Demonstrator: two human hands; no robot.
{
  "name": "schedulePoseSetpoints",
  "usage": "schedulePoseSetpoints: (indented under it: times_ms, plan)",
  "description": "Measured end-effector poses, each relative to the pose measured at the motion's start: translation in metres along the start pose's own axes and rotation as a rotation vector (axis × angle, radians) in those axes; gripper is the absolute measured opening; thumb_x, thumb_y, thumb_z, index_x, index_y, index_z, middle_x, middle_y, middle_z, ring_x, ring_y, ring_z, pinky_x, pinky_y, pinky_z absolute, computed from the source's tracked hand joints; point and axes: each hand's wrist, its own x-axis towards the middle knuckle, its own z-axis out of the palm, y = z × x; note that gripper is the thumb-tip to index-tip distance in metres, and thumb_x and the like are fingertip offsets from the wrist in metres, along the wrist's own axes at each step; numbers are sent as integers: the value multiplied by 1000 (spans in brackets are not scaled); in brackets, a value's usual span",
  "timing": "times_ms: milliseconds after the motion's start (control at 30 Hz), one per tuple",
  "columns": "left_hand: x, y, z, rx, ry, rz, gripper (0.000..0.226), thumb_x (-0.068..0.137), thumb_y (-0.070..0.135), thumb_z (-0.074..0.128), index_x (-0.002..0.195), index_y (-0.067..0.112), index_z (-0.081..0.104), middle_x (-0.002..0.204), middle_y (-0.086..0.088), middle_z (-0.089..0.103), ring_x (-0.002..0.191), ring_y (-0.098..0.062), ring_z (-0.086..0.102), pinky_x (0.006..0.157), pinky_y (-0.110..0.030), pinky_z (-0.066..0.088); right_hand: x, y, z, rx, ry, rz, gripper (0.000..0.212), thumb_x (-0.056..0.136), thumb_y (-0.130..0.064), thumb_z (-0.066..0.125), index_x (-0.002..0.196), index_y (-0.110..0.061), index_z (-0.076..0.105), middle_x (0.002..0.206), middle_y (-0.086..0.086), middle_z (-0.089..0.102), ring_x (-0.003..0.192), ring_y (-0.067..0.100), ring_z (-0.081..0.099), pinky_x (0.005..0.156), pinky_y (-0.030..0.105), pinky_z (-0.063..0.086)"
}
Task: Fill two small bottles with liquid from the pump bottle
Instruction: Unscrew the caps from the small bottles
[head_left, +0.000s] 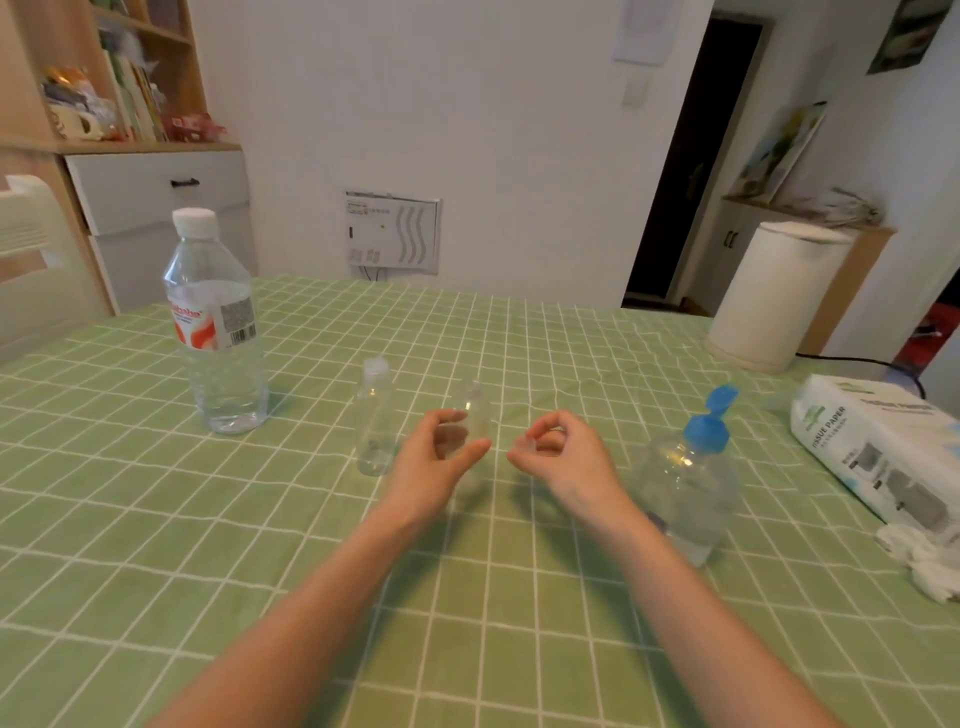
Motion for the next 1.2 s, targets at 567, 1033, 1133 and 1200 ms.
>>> schedulePoseSetpoints:
  times_ms: [567,1033,1133,1200]
  plan:
    - [11,-8,7,71,-6,-8,55,80,19,71,128,17,45,133,-7,51,122,-16,47,101,-26,36,19,38,14,-275,94,-4,35,83,-13,71,115,-14,57,109,2,66,91,12,57,77,19,39]
    - [-61,9,-43,158,-39,-110,14,81,24,69,92,17,62,91,3,65,86,-14,60,78,-30,49,-22,25,-5,-279,66,-70,33,86,-17,69,114,-26,54,110,-15,55,103,3,52,89,21,42]
    - [-54,5,-55,131,227,-148,33,79,28,70,102,9,53,100,-8,58,90,-24,57,83,-39,50,-42,21,-6,-201,40,-125,25,87,-13,67,98,-33,56,92,-14,65,90,-2,60,84,13,49]
    - [-40,3,-57,137,332,-190,60,77,30,72,124,9,42,126,-12,46,108,-27,50,96,-42,44,-54,19,-3,-184,-19,-123,26,88,-13,66,96,-35,56,86,-11,67,84,-5,61,75,6,47]
